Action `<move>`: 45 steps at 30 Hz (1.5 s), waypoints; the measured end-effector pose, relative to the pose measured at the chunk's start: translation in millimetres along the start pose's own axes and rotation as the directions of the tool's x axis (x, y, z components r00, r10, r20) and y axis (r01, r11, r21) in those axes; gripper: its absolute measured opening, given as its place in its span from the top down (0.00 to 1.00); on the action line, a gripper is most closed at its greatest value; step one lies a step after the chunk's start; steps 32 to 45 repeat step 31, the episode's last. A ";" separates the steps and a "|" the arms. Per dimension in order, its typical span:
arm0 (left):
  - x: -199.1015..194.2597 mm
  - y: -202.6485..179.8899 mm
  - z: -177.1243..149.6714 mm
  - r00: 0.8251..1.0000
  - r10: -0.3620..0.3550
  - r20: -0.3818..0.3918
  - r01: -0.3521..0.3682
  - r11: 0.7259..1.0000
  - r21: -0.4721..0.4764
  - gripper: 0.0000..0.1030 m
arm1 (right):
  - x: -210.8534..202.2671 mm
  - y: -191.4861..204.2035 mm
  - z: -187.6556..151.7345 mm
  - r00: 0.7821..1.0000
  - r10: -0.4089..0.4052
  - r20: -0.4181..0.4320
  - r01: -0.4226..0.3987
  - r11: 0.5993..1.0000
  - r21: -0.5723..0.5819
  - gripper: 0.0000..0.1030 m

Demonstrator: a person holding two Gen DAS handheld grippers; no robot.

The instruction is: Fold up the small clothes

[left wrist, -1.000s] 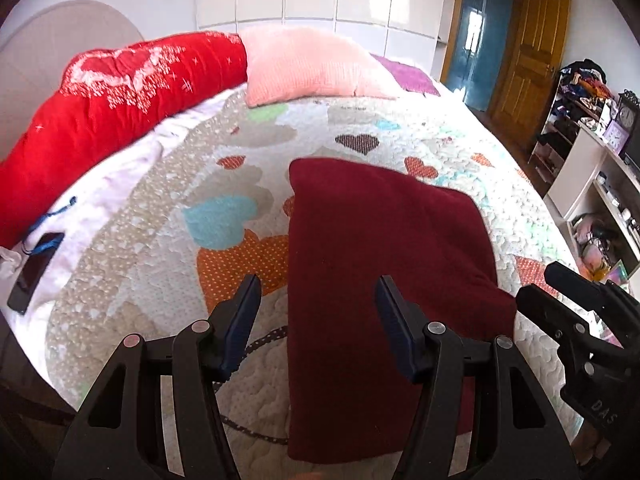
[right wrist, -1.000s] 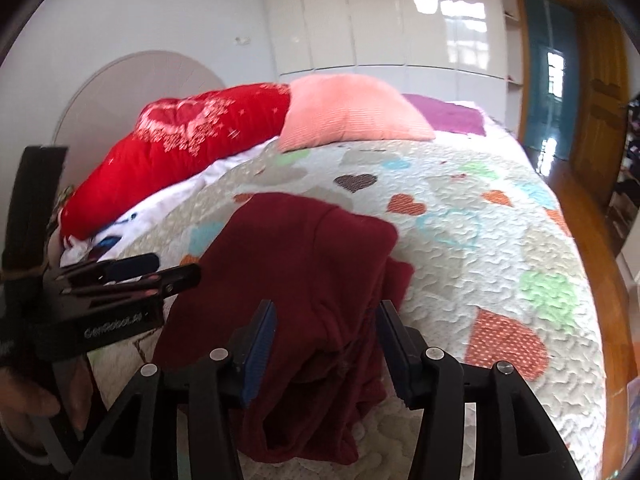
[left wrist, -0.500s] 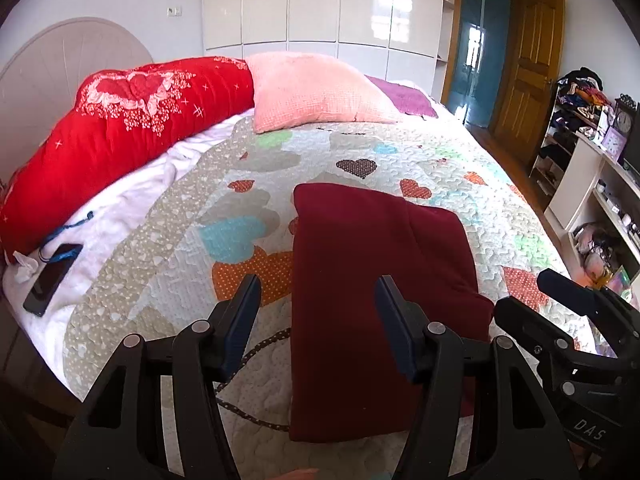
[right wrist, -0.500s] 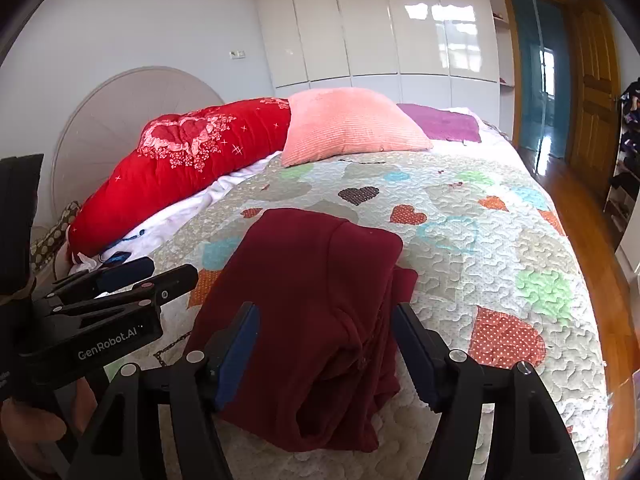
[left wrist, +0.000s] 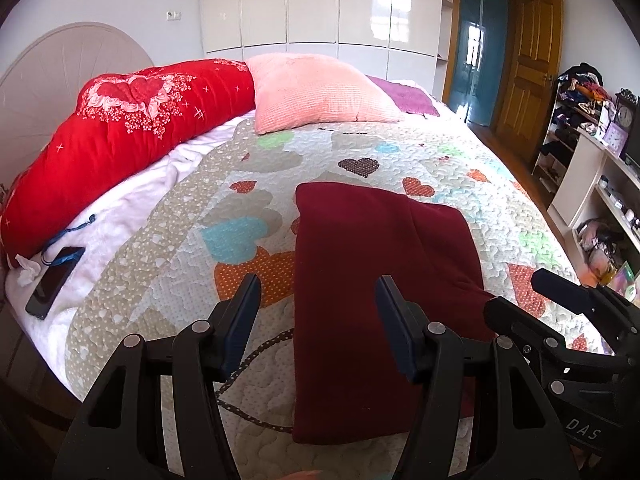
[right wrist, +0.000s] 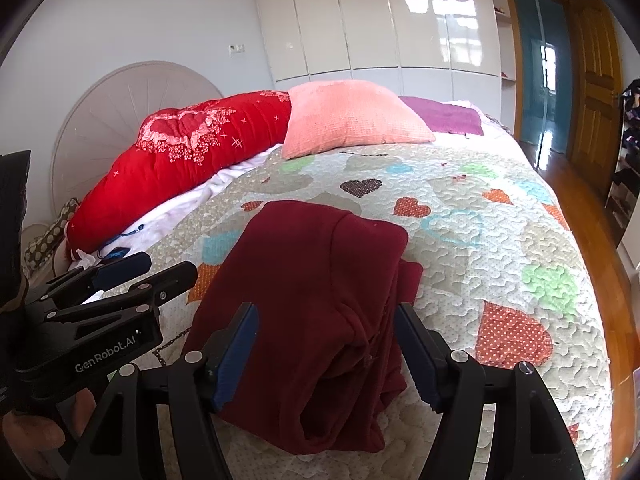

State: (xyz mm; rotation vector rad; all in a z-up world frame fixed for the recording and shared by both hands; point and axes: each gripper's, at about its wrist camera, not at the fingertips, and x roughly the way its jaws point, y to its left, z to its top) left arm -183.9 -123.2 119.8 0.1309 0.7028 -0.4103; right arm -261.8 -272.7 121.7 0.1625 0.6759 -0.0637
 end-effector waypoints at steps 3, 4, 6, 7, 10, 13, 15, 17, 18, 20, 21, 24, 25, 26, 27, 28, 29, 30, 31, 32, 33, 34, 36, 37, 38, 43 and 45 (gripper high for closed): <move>1.5 1.1 -0.4 1.000 0.001 -0.001 -0.001 1.000 -0.001 0.42 | 2.7 1.4 0.1 1.000 0.003 -0.004 -0.003 1.000 -0.004 0.34; 1.9 1.4 -0.4 1.000 0.001 -0.002 -0.001 1.000 -0.001 0.42 | 3.6 1.9 0.3 1.000 0.003 -0.005 -0.003 1.000 -0.006 0.34; 2.4 1.6 -0.4 1.000 0.000 -0.003 0.000 1.000 -0.001 0.42 | 4.9 1.9 0.0 1.000 0.003 -0.007 -0.003 1.000 -0.005 0.34; 3.2 1.8 -0.7 1.000 0.000 -0.005 0.000 1.000 -0.001 0.42 | 5.8 1.9 0.2 1.000 0.005 -0.009 -0.005 1.000 -0.004 0.34; 4.9 2.0 -1.6 1.000 0.000 -0.008 0.000 1.000 0.000 0.42 | 8.2 1.0 0.3 1.000 0.006 -0.016 -0.006 1.000 -0.001 0.34; 6.4 1.8 -2.0 1.000 0.001 -0.011 -0.001 1.000 0.001 0.42 | 10.1 1.6 0.0 1.000 0.008 -0.020 -0.008 1.000 -0.001 0.34; 7.7 1.5 -2.5 1.000 0.000 -0.013 0.000 1.000 0.001 0.42 | 11.8 2.2 0.1 1.000 0.009 -0.023 -0.009 1.000 -0.002 0.34; 8.5 1.2 -2.9 1.000 0.000 -0.015 0.000 1.000 0.001 0.42 | 13.9 2.7 0.0 1.000 0.011 -0.027 -0.011 1.000 -0.004 0.34; 9.1 1.3 -3.1 1.000 0.000 -0.016 0.000 1.000 0.001 0.42 | 14.7 2.9 -0.4 0.999 0.012 -0.030 -0.012 1.000 -0.005 0.34; 10.6 1.2 -3.4 1.000 -0.001 -0.018 0.001 1.000 0.002 0.42 | 16.1 2.7 -0.8 0.999 0.015 -0.033 -0.015 1.000 -0.004 0.34; 11.1 0.9 -3.5 1.000 -0.001 -0.018 0.001 1.000 0.003 0.42 | 16.6 2.4 -1.2 0.999 0.015 -0.034 -0.015 1.000 -0.002 0.34; 11.9 0.0 -3.8 1.000 0.005 -0.011 -0.005 1.000 0.006 0.42 | 18.7 0.7 -1.2 0.999 0.018 -0.037 -0.018 1.000 0.002 0.34; 12.1 -0.7 -3.9 1.000 0.009 -0.003 -0.009 1.000 0.010 0.42 | 19.3 0.3 -1.2 0.999 0.018 -0.038 -0.018 1.000 0.003 0.34; 12.5 -1.0 -3.9 1.000 0.011 0.003 -0.011 1.000 0.012 0.42 | 20.7 -0.9 -1.3 0.999 0.020 -0.040 -0.019 1.000 0.006 0.34; 13.3 -0.9 -3.8 1.000 0.010 0.002 -0.010 1.000 0.012 0.42 | 21.4 -1.5 -1.6 0.999 0.021 -0.042 -0.021 1.000 0.007 0.34; 14.6 0.0 -3.5 1.000 0.008 -0.001 -0.008 1.000 0.009 0.42 | 22.0 -2.0 -1.8 0.999 0.022 -0.044 -0.022 1.000 0.008 0.34; 15.7 0.8 -3.3 1.000 0.005 -0.005 -0.005 1.000 0.005 0.42 | 23.2 -2.8 -2.2 0.999 0.021 -0.046 -0.021 1.000 0.009 0.34; 16.5 1.2 -4.0 1.000 0.002 -0.008 -0.002 1.000 0.000 0.42 | 23.9 -3.7 -2.5 0.999 0.019 -0.048 -0.019 1.000 0.010 0.34; 18.0 2.4 -3.7 1.000 0.000 -0.013 0.000 1.000 -0.003 0.42 | 24.3 -5.0 -2.7 0.999 0.018 -0.050 -0.018 1.000 0.011 0.34; 18.0 2.4 -3.7 1.000 0.000 -0.013 0.000 1.000 -0.003 0.42 | 24.3 -5.0 -2.7 0.999 0.018 -0.050 -0.018 1.000 0.011 0.34; 18.0 2.4 -3.7 1.000 0.000 -0.013 0.000 1.000 -0.003 0.42 | 24.3 -5.0 -2.7 0.999 0.018 -0.050 -0.018 1.000 0.011 0.34; 18.0 2.4 -3.7 1.000 0.000 -0.013 0.000 1.000 -0.003 0.42 | 24.3 -5.0 -2.7 0.999 0.018 -0.050 -0.018 1.000 0.011 0.34; 18.0 2.4 -3.7 1.000 0.000 -0.013 0.000 1.000 -0.003 0.42 | 24.3 -5.0 -2.7 0.999 0.018 -0.050 -0.018 1.000 0.011 0.34; 18.0 2.4 -3.7 1.000 0.000 -0.013 0.000 1.000 -0.003 0.42 | 24.3 -5.0 -2.7 0.999 0.018 -0.050 -0.018 1.000 0.011 0.34; 18.0 2.4 -3.7 1.000 0.000 -0.013 0.000 1.000 -0.003 0.42 | 24.3 -5.0 -2.7 0.999 0.018 -0.050 -0.018 1.000 0.011 0.34; 18.0 2.4 -3.7 1.000 0.000 -0.013 0.000 1.000 -0.003 0.42 | 24.3 -5.0 -2.7 0.999 0.018 -0.050 -0.018 1.000 0.011 0.34; 18.0 2.4 -3.7 1.000 0.000 -0.013 0.000 1.000 -0.003 0.42 | 24.3 -5.0 -2.7 0.999 0.018 -0.050 -0.018 1.000 0.011 0.34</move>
